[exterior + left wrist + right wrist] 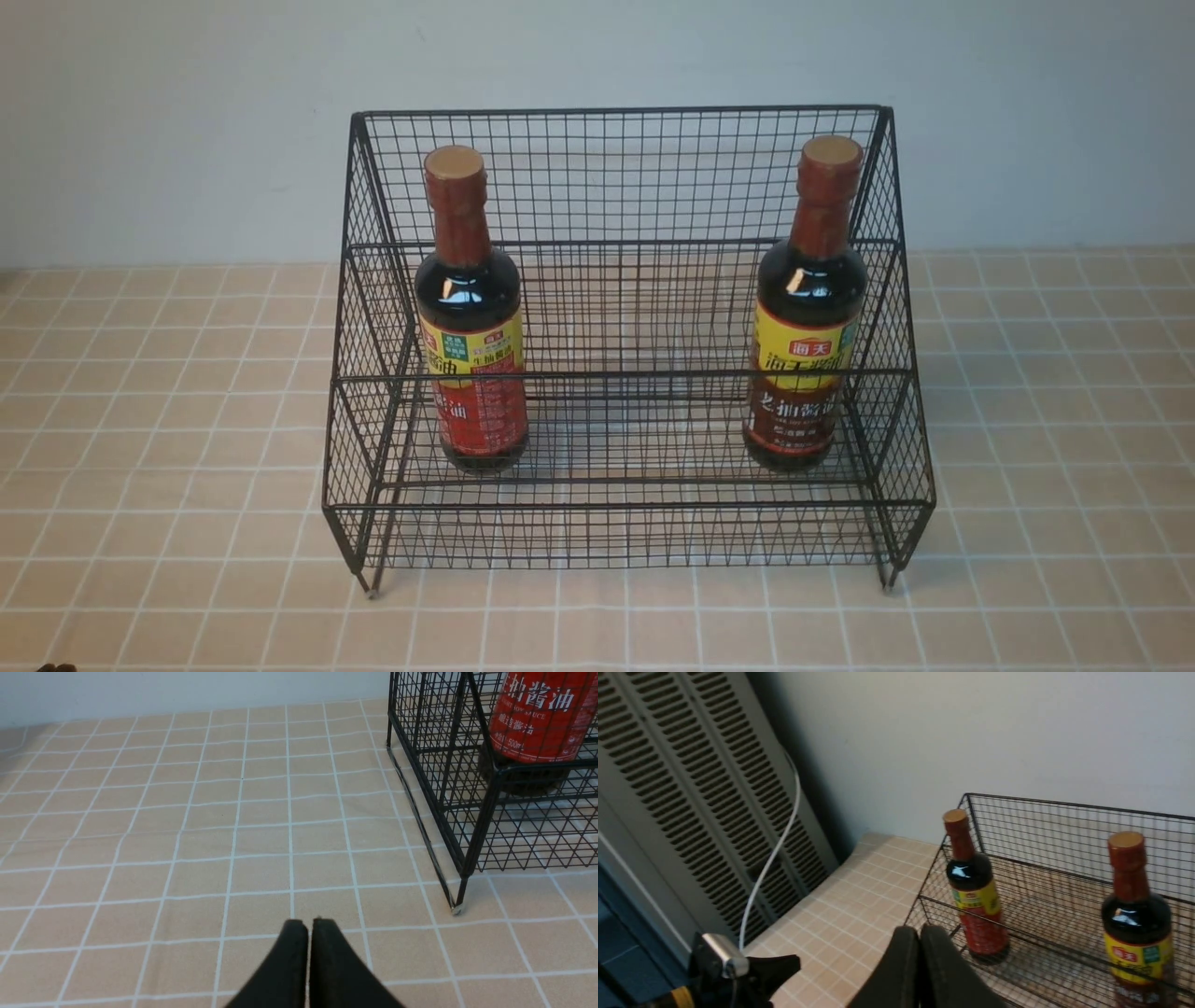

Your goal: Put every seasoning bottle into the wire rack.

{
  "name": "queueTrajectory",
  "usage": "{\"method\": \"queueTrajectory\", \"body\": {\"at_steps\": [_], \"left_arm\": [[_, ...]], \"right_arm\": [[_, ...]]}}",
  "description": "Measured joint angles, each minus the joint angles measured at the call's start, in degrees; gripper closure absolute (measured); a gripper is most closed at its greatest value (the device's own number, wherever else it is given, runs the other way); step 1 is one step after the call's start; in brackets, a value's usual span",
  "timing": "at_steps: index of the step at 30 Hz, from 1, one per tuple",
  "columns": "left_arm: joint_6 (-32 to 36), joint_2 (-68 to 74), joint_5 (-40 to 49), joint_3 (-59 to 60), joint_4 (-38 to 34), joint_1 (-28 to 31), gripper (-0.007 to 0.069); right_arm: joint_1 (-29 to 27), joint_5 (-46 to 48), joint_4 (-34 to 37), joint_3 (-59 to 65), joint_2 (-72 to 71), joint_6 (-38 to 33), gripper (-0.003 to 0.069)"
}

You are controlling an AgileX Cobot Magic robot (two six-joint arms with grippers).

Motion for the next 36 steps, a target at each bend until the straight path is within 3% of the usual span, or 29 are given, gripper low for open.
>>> {"method": "queueTrajectory", "body": {"at_steps": [6,12,16,26,36], "left_arm": [[0.0,0.0,0.0,0.0,0.0,0.0,0.0631],[0.0,0.0,0.0,0.0,0.0,0.0,0.0631],[0.0,0.0,0.0,0.0,0.0,0.0,0.0631],[0.0,0.0,0.0,0.0,0.0,0.0,0.0631],[0.0,0.0,0.0,0.0,0.0,0.0,0.0631]], "right_arm": [[0.0,-0.8,0.8,0.0,0.0,-5.1,0.0672],[-0.3,-7.0,1.0,1.4,0.0,-19.7,0.0672],[-6.9,-13.8,1.0,9.2,-3.4,-27.0,0.0672],[-24.4,-26.5,0.9,37.6,-16.1,-28.7,0.0672],[-27.2,-27.8,-0.1,64.1,-27.6,-29.8,0.0672]]}}
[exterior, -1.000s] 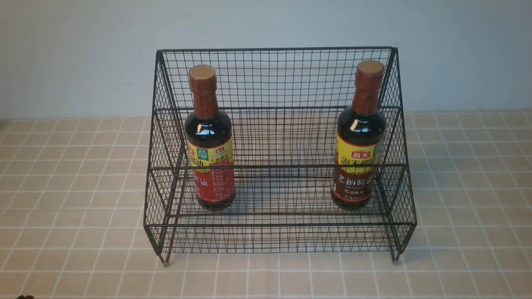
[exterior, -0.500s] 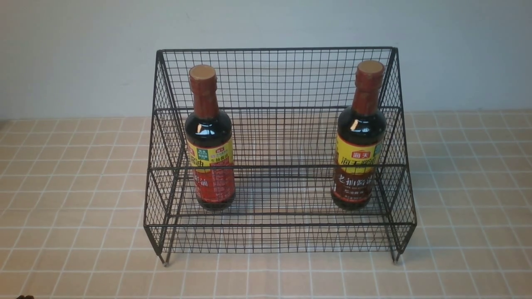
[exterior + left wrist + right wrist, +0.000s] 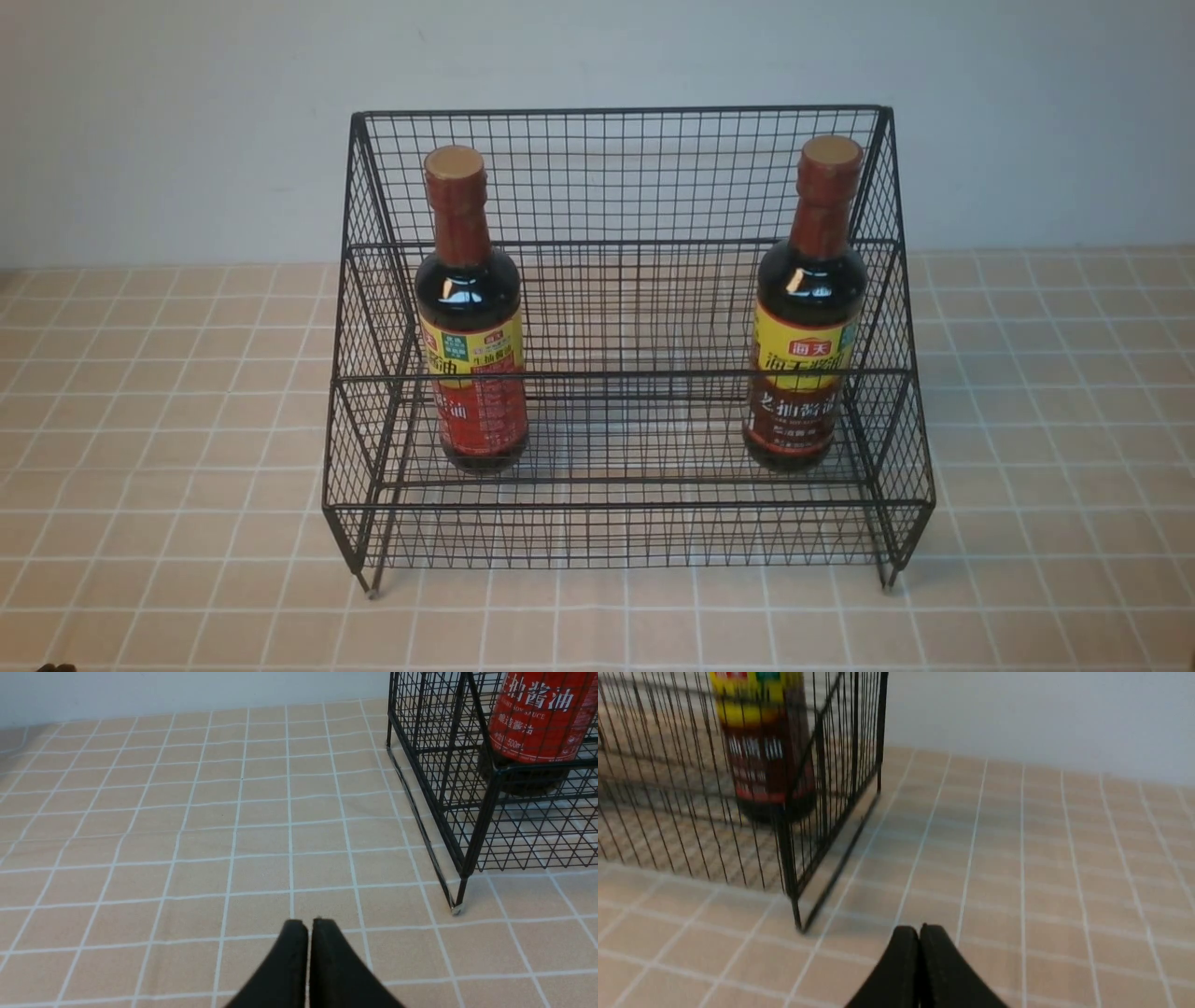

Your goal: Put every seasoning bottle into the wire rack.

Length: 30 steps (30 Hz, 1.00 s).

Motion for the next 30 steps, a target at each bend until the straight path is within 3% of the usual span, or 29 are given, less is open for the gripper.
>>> {"method": "queueTrajectory", "body": {"at_steps": [5,12,17,19,21,23,30], "left_arm": [[-0.1,0.0,0.1,0.0,0.0,0.0,0.0631],[-0.1,0.0,0.1,0.0,0.0,0.0,0.0631],[-0.1,0.0,0.1,0.0,0.0,0.0,0.0631],[-0.1,0.0,0.1,0.0,0.0,0.0,0.0631],[-0.1,0.0,0.1,0.0,0.0,0.0,0.0631],[-0.1,0.0,0.1,0.0,0.0,0.0,0.0631],[-0.1,0.0,0.1,0.0,0.0,0.0,0.0631]], "right_arm": [[-0.1,-4.9,3.0,0.9,-0.3,0.2,0.0672],[-0.1,-5.3,1.8,1.0,-0.3,0.9,0.0672],[-0.1,-5.6,-10.1,0.9,-0.3,14.5,0.0672],[-0.1,-6.0,-17.6,0.9,-0.3,25.0,0.0672],[-0.1,-6.3,-21.6,0.9,-0.3,30.6,0.0672],[-0.1,-6.4,-24.1,0.9,-0.3,33.7,0.0672],[-0.1,-6.4,-24.7,0.9,-0.3,33.9,0.0672]]}}
